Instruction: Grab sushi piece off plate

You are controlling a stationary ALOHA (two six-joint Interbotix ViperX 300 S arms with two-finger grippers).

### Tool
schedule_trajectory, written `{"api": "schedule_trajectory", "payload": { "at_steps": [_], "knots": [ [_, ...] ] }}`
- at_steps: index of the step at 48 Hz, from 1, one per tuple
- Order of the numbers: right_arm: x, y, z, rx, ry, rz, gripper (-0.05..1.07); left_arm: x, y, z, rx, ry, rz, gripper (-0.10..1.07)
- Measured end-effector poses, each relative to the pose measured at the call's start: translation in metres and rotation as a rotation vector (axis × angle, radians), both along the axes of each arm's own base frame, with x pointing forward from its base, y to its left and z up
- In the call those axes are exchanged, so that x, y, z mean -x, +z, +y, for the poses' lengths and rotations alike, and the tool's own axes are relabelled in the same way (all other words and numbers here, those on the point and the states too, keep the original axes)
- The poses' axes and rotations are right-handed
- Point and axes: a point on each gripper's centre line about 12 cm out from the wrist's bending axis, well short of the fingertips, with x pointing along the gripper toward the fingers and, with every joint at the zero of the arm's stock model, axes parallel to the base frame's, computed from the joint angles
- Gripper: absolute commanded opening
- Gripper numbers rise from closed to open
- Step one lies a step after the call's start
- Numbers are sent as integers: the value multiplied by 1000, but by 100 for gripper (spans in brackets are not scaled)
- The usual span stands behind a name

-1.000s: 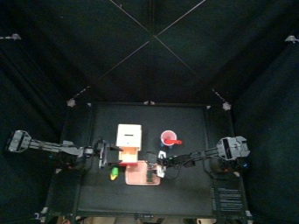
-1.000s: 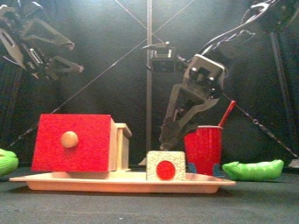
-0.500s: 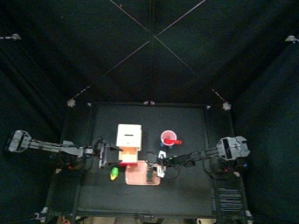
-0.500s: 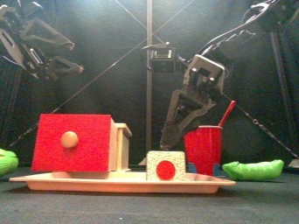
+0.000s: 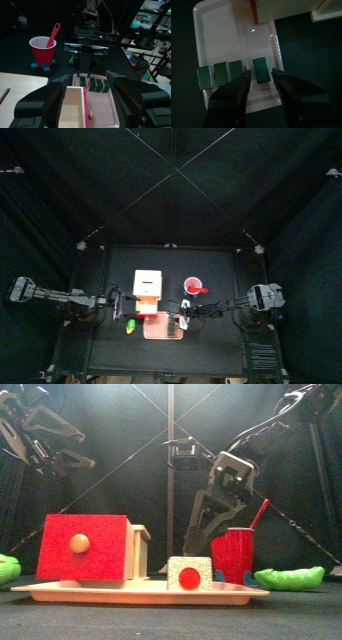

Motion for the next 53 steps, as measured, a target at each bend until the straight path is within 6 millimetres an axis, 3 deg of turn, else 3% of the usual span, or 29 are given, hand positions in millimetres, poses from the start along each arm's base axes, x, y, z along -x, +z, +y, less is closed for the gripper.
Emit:
{"api": "schedule_trajectory", "payload": {
  "at_steps": [9,29,44,53],
  "knots": [
    [0,-7,-1,1,-2,18,85,0,0,0,0,0,0,96],
    [0,-20,-5,16,-2,54,84,1,-2,0,0,0,5,96],
    [-6,-15,-5,18,0,37,84,1,-2,0,0,0,6,96],
    [-6,-15,-6,18,-2,39,75,1,-1,0,0,0,3,96]
  ]
}}
